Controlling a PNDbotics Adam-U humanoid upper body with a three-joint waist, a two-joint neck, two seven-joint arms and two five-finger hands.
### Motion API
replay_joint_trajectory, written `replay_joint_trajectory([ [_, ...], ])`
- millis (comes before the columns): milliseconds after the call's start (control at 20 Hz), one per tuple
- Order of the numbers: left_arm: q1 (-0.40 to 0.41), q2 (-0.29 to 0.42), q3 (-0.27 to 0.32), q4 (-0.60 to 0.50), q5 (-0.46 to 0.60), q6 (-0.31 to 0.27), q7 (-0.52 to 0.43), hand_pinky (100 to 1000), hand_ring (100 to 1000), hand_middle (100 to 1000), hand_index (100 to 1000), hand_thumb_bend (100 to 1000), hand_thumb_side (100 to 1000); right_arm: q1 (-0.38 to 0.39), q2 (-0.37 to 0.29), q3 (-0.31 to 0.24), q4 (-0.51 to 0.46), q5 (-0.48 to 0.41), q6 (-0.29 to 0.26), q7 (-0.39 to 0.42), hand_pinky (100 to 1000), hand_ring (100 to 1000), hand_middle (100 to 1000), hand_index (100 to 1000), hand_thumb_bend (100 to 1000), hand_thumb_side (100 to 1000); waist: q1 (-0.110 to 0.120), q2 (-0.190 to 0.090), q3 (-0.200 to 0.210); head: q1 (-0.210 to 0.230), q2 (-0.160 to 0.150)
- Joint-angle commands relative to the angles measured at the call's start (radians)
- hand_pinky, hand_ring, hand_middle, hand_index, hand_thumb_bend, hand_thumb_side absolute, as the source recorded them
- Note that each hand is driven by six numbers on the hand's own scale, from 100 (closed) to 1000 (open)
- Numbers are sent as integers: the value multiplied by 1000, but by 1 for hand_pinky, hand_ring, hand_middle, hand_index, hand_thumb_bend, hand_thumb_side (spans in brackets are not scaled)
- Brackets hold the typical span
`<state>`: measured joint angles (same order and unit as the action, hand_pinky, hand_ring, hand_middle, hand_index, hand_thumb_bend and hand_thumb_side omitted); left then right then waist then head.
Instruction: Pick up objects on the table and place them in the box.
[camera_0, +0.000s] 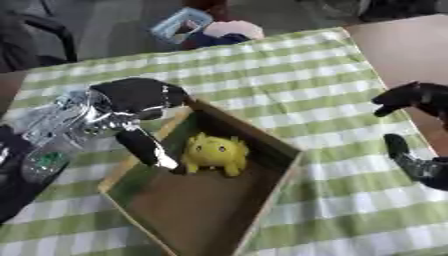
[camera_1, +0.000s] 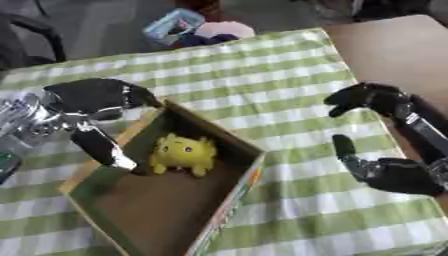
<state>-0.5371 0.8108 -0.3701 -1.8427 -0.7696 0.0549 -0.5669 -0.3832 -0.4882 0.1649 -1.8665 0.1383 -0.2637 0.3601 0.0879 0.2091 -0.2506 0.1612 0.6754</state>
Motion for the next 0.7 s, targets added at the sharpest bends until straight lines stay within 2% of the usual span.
replay_joint_trajectory([
  [50, 24, 42, 65, -66, 45, 31, 26, 886, 846, 820, 930, 623, 709, -10, -10, -15, -16, -4, 0, -6, 826, 719, 754, 830, 100, 100, -8, -15, 7, -4, -11],
  [300, 116, 15, 145, -148, 141, 80, 120, 836, 799, 778, 903, 530, 731, -6, -9, -19, -16, -1, 2, -12, 825, 718, 753, 830, 100, 100, -13, -15, 22, -6, -8],
  [700, 248, -120, 239, -157, 245, 78, 354, 787, 746, 723, 868, 376, 756, 2, -7, -28, -15, 5, 6, -27, 824, 720, 755, 831, 100, 100, -24, -14, 47, -12, -2],
])
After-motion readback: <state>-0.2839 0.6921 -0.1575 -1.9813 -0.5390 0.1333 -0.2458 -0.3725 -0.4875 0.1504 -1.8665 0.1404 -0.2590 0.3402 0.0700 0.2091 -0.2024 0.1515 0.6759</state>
